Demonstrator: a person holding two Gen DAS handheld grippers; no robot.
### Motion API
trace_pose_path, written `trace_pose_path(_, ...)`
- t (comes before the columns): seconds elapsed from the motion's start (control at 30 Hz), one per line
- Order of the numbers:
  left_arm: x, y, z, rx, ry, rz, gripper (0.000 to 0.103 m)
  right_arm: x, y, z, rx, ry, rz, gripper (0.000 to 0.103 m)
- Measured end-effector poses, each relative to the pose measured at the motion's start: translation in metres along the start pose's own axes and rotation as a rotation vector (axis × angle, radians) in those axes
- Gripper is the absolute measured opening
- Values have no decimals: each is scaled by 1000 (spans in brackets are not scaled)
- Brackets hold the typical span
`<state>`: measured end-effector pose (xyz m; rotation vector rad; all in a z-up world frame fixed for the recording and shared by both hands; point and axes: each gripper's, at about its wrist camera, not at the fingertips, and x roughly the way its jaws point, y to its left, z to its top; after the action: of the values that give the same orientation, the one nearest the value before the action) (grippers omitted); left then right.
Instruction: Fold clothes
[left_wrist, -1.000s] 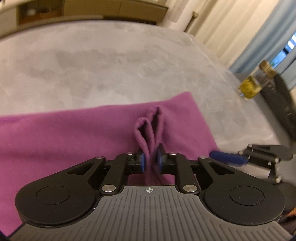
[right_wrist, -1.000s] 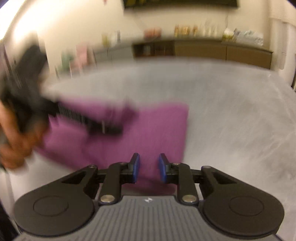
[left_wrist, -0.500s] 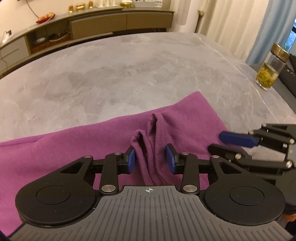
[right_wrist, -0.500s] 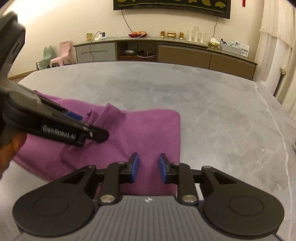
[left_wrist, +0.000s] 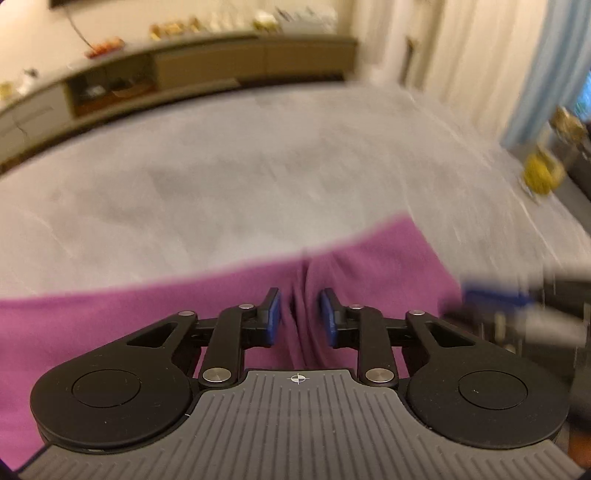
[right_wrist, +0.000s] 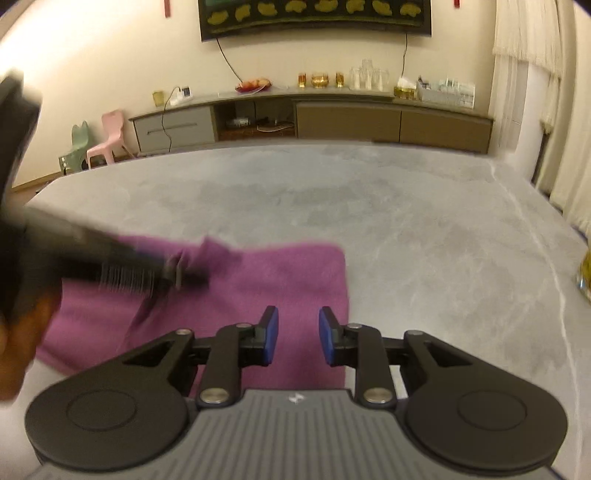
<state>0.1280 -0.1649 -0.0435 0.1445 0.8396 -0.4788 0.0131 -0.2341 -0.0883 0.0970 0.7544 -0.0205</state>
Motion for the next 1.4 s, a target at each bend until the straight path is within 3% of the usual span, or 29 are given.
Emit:
trace_pose_path(0.07,10,3,2,-1,43,-2,16,6,2,2,-13,14,-9,25)
trace_pose_path(0.13,7,4,-1,14,38,12,20,13,4,4,-26,28,-17,26)
trace_pose_path(0.27,-29,1,-7,19,-75,58,19,17,5,6,-37,39,-23,26)
trace_pose_path(0.33,-46,-10,-13,41,-107,10,19,17,4,7,-33,41,-21,26)
trace_pose_path(0.47,-43,-29,-28,92,-52,-87,22,21,5,7,-41,41,-24,25)
trace_pose_path(0.6,-13,-24,-43,95,5,-42,23,22,5,5,-44,38,-25,26)
trace_pose_path(0.8,-12,-18,-47,84,-3,-66,23,3,-4,4,28,-1,11,28)
trace_pose_path(0.93,-15,-14,-47,59,0,-81,23,6,-13,-5,67,49,13,32)
trace_pose_path(0.97,-20,-12,-45,37,6,-86,22,2,-15,-4,85,36,11,37)
trace_pose_path(1.0,-28,-9,-41,19,-5,-94,24,-2,-18,-4,103,24,9,49)
trace_pose_path(1.07,-47,-5,-33,2,-52,-121,33,-6,-23,-7,144,9,-5,68)
trace_pose_path(1.13,-58,-4,-21,-5,-74,-147,41,0,-24,-9,152,40,-7,70)
trace_pose_path(1.17,-59,-4,-15,-8,-72,-165,41,3,-24,-10,155,56,-7,63)
trace_pose_path(1.2,-58,-6,-9,-13,-62,-185,44,4,-22,-11,147,59,-6,41)
trace_pose_path(1.27,-54,-10,2,-18,-40,-221,50,0,-11,-9,89,19,-2,10)
trace_pose_path(1.4,-44,-27,19,13,10,-309,59,-21,25,-9,-65,-129,-30,10)
